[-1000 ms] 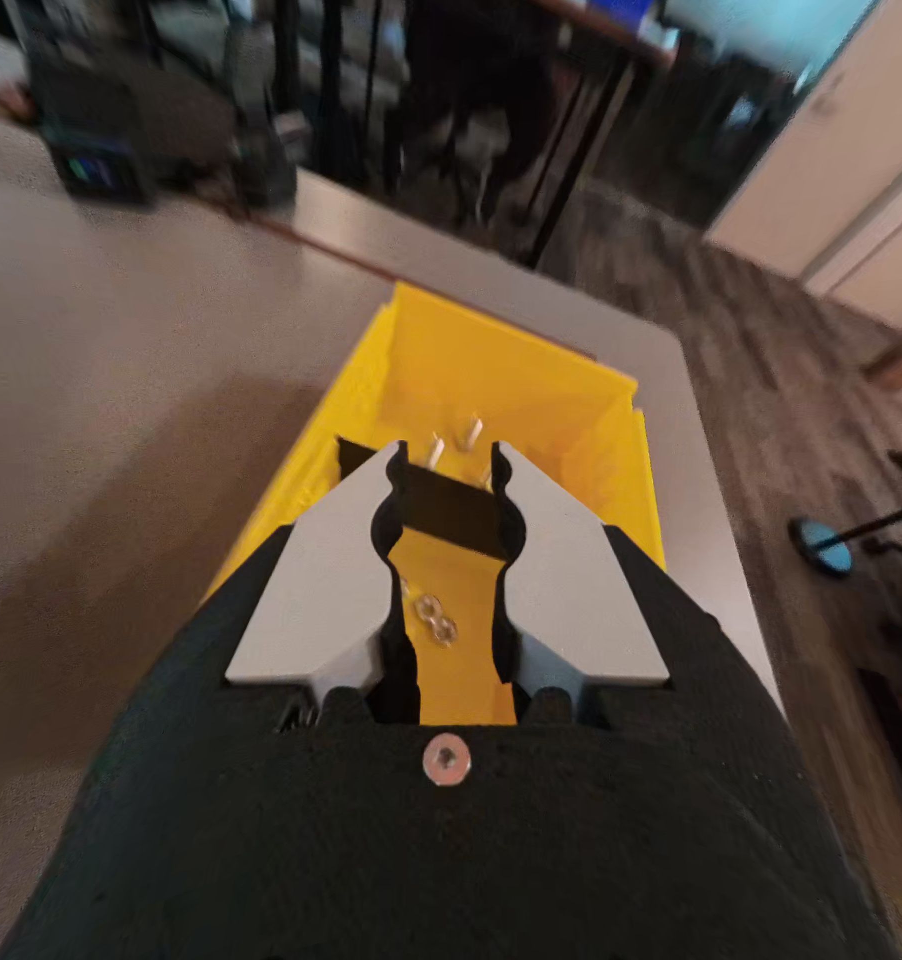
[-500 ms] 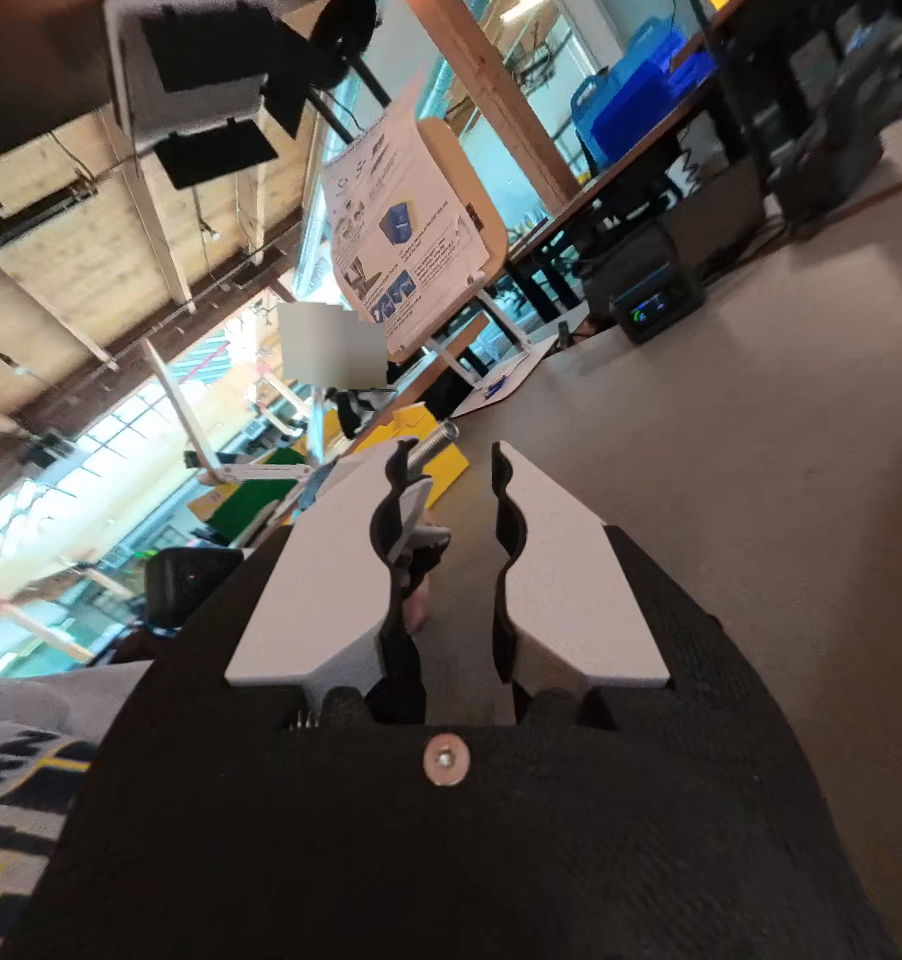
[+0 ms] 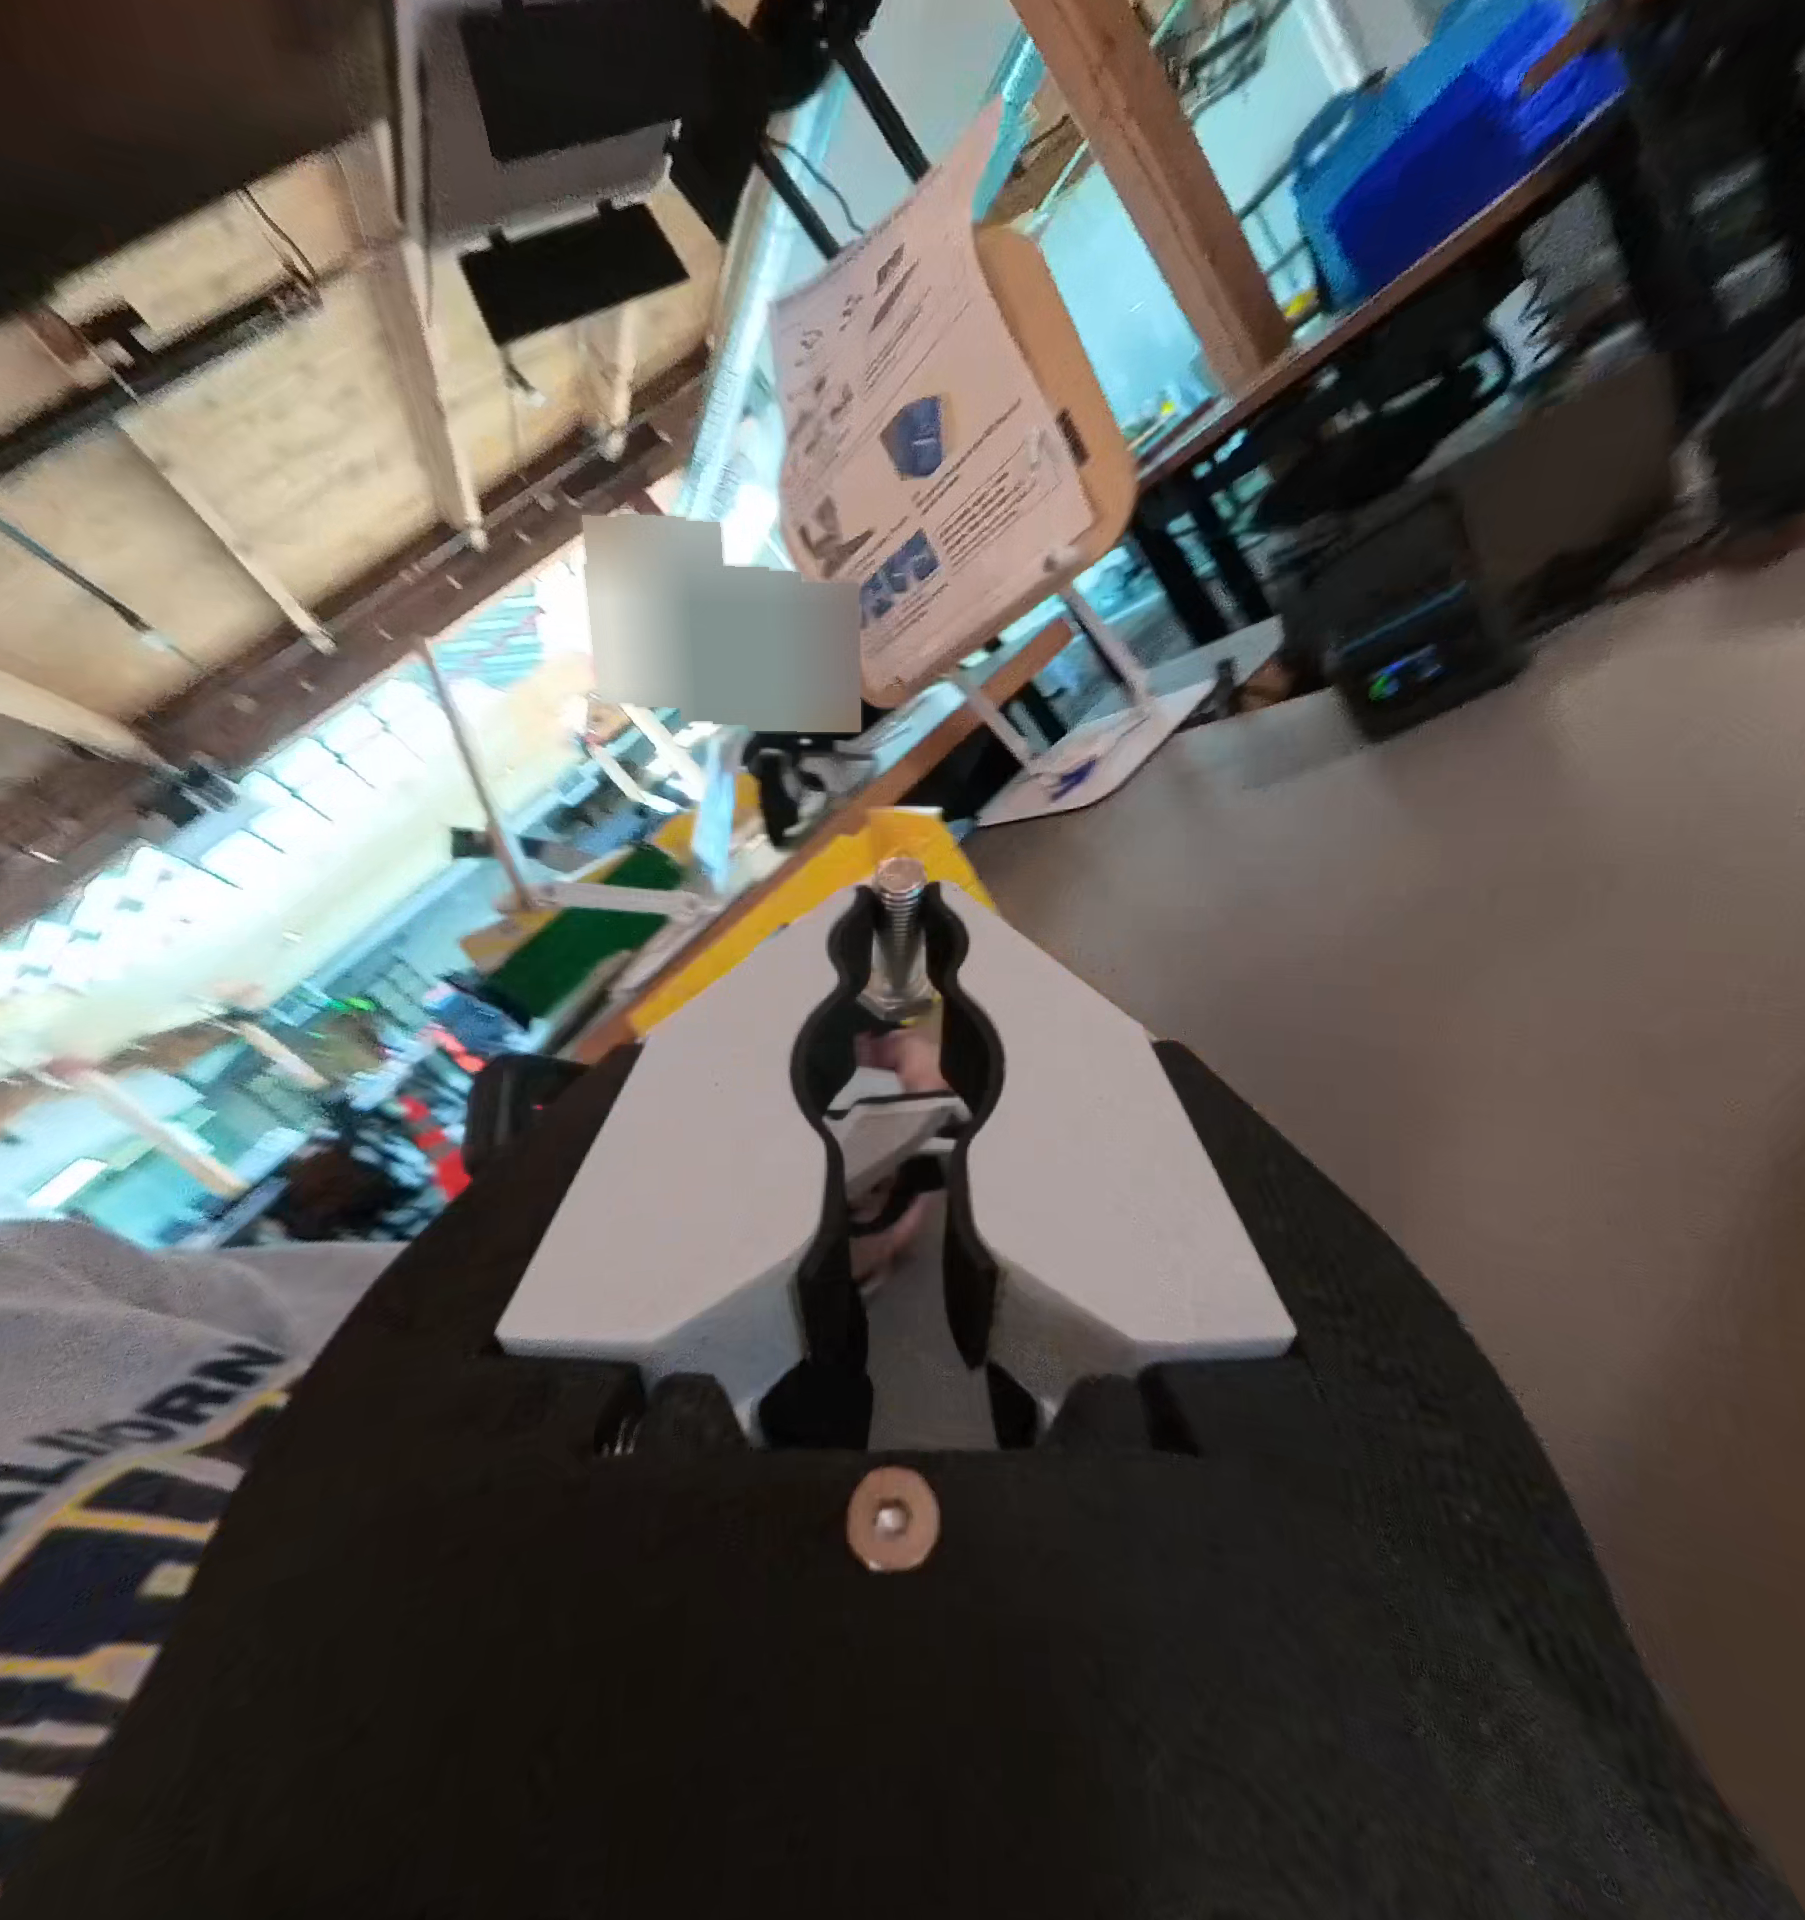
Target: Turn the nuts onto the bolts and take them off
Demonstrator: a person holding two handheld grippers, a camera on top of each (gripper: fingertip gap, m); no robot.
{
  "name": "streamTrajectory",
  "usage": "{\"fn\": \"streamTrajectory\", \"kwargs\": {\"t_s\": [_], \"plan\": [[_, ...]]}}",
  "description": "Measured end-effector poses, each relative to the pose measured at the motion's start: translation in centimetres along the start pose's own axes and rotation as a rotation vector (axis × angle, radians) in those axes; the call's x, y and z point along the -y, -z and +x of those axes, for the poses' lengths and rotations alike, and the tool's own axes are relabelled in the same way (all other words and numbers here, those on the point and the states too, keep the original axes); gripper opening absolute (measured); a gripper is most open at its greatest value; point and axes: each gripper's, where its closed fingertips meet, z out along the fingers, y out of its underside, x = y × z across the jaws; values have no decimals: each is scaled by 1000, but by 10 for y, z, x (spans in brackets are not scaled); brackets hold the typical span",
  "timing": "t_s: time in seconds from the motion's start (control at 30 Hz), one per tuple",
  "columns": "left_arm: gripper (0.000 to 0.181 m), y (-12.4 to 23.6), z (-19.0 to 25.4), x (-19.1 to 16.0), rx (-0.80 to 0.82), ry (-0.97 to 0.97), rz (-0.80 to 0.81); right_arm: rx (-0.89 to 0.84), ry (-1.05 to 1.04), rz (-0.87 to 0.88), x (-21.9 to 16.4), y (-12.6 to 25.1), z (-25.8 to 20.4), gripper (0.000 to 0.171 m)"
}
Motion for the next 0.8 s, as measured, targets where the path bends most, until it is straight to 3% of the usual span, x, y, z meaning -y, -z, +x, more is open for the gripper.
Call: {"fn": "streamTrajectory", "kwargs": {"t_s": [0.07,0.17,0.23,0.3,0.43,0.53,0.8], "plan": [[62,0,-7,-4,28,37,-11,-159,245,-25,41,24,14,8],[61,0,-14,-10,55,75,-27,-513,527,-112,113,74,73,8],[60,0,-15,-14,61,75,-43,-711,602,-177,155,106,124,8],[58,-1,-14,-16,58,65,-54,-836,594,-319,171,129,177,8],[54,-2,-11,-23,43,28,-88,-906,579,-591,166,147,255,8],[53,-2,-14,-29,48,38,-105,-900,536,-708,154,149,288,9],[52,0,-21,-35,58,89,-116,-909,477,-950,125,165,328,9]]}}
